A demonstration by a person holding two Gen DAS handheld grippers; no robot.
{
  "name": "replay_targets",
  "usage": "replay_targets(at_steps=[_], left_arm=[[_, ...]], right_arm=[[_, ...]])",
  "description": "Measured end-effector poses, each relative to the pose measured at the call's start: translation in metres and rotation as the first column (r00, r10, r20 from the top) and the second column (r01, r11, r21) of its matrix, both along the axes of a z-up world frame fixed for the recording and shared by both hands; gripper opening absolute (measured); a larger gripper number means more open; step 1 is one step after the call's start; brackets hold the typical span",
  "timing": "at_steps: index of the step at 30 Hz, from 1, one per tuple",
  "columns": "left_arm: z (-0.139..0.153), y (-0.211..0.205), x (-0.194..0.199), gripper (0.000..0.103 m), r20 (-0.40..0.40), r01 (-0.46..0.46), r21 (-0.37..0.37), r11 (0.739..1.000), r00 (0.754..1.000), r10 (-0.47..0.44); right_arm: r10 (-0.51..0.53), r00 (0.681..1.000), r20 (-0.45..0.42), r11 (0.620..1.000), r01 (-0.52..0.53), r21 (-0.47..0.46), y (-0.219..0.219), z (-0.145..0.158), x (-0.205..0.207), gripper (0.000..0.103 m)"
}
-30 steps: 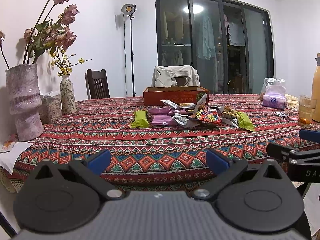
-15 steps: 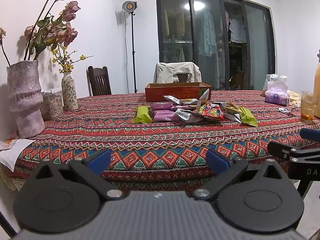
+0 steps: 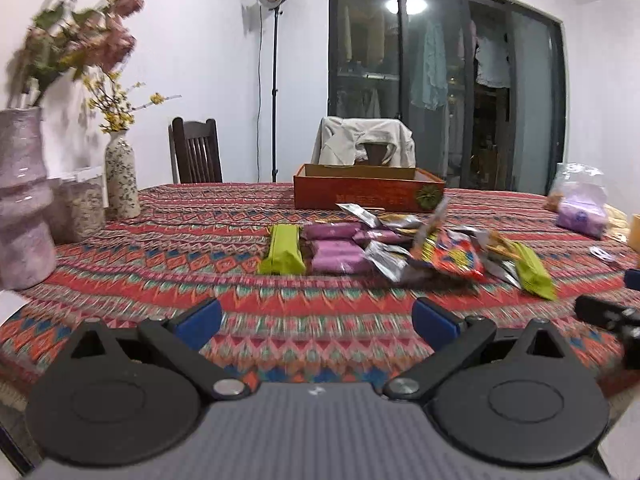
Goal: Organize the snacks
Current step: 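Grasp a green bar with the left gripper while the right grasps a gold-wrapped snack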
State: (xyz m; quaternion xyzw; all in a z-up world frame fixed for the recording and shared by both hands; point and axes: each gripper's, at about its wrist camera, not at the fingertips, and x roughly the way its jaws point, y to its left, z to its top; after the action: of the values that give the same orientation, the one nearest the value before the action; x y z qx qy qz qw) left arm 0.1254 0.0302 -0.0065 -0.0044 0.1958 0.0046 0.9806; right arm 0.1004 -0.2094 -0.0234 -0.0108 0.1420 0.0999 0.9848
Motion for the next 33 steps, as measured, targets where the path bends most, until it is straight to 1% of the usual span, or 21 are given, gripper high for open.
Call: replay_targets(at_steps=[2, 4, 5, 6, 8, 11, 12, 13, 15, 16, 17, 19, 22, 23, 24, 25, 26, 27, 30, 33], left_arm=[[-0.001, 0.003, 0.033, 0.103, -0.021, 0.014, -0.008, 1.0, 1.0, -0.015], [-0.003, 0.006, 0.067, 0.103, -0.045, 0.03, -0.006, 1.0, 0.999, -0.03], [-0.005, 0.006, 0.082, 0.102, -0.053, 0.03, 0.001, 1.0, 0.998, -0.03], [-0.006, 0.008, 0.1, 0.1, -0.062, 0.026, 0.011, 1.0, 0.998, -0.026], [-0.009, 0.013, 0.133, 0.09, -0.079, 0.017, 0.037, 0.999, 0.997, -0.014], [-0.012, 0.025, 0.179, 0.08, -0.108, 0.011, 0.042, 0.999, 0.994, -0.006], [-0.014, 0.029, 0.193, 0.08, -0.119, 0.014, 0.038, 0.999, 0.993, -0.009], [-0.015, 0.032, 0.205, 0.08, -0.13, 0.013, 0.035, 0.999, 0.991, -0.009], [-0.019, 0.038, 0.231, 0.077, -0.167, 0.022, 0.028, 0.999, 0.986, -0.017], [-0.022, 0.041, 0.24, 0.077, -0.182, 0.024, 0.018, 1.0, 0.983, -0.02], [-0.024, 0.043, 0.248, 0.077, -0.195, 0.029, 0.008, 1.0, 0.98, -0.027], [-0.029, 0.044, 0.26, 0.077, -0.219, 0.043, -0.017, 0.999, 0.975, -0.046], [-0.036, 0.046, 0.272, 0.068, -0.246, 0.045, -0.029, 0.999, 0.968, -0.051], [-0.038, 0.047, 0.275, 0.062, -0.25, 0.044, -0.034, 0.998, 0.967, -0.051], [-0.039, 0.049, 0.276, 0.056, -0.253, 0.04, -0.039, 0.998, 0.966, -0.049], [-0.039, 0.048, 0.276, 0.044, -0.255, 0.034, -0.034, 0.999, 0.966, -0.042], [-0.039, 0.047, 0.275, 0.038, -0.253, 0.027, -0.021, 0.999, 0.967, -0.032], [-0.039, 0.047, 0.274, 0.037, -0.25, 0.028, -0.01, 1.0, 0.968, -0.029], [-0.037, 0.047, 0.27, 0.035, -0.258, 0.036, -0.021, 0.999, 0.965, -0.04], [-0.033, 0.049, 0.262, 0.035, -0.268, 0.025, -0.028, 0.999, 0.963, -0.031]], right_arm=[[-0.015, 1.0, -0.021, 1.0, 0.015, 0.024, -0.01, 0.004, 0.031, 0.102], [-0.024, 0.997, -0.067, 0.998, 0.028, 0.063, -0.019, 0.006, 0.064, 0.1], [-0.03, 0.995, -0.098, 0.996, 0.038, 0.086, -0.024, 0.006, 0.083, 0.096], [-0.029, 0.992, -0.12, 0.994, 0.041, 0.104, -0.029, 0.005, 0.099, 0.089], [-0.015, 0.988, -0.152, 0.992, 0.034, 0.125, -0.033, 0.004, 0.128, 0.081], [0.011, 0.984, -0.18, 0.987, 0.019, 0.162, -0.036, 0.003, 0.168, 0.08], [0.015, 0.983, -0.184, 0.986, 0.016, 0.168, -0.037, 0.003, 0.179, 0.079], [0.019, 0.982, -0.187, 0.986, 0.013, 0.168, -0.036, 0.002, 0.193, 0.076], [0.011, 0.978, -0.208, 0.988, 0.021, 0.154, -0.034, 0.001, 0.216, 0.066], [-0.002, 0.973, -0.231, 0.989, 0.037, 0.145, -0.034, -0.001, 0.229, 0.064], [-0.012, 0.968, -0.249, 0.989, 0.048, 0.14, -0.034, -0.003, 0.238, 0.059], [-0.027, 0.959, -0.282, 0.99, 0.064, 0.125, -0.035, -0.009, 0.253, 0.053], [-0.04, 0.945, -0.323, 0.992, 0.077, 0.102, -0.037, -0.019, 0.265, 0.053], [-0.032, 0.942, -0.335, 0.991, 0.072, 0.109, -0.039, -0.022, 0.266, 0.052], [-0.02, 0.942, -0.336, 0.991, 0.063, 0.118, -0.04, -0.024, 0.266, 0.049], [-0.008, 0.943, -0.333, 0.989, 0.056, 0.135, -0.042, -0.025, 0.265, 0.047], [-0.001, 0.945, -0.328, 0.988, 0.052, 0.146, -0.043, -0.024, 0.264, 0.045], [0.001, 0.946, -0.324, 0.989, 0.048, 0.143, -0.044, -0.024, 0.263, 0.044], [0.005, 0.952, -0.307, 0.992, 0.034, 0.123, -0.04, -0.022, 0.259, 0.043], [0.027, 0.957, -0.288, 0.99, 0.014, 0.14, -0.04, -0.019, 0.256, 0.043]])
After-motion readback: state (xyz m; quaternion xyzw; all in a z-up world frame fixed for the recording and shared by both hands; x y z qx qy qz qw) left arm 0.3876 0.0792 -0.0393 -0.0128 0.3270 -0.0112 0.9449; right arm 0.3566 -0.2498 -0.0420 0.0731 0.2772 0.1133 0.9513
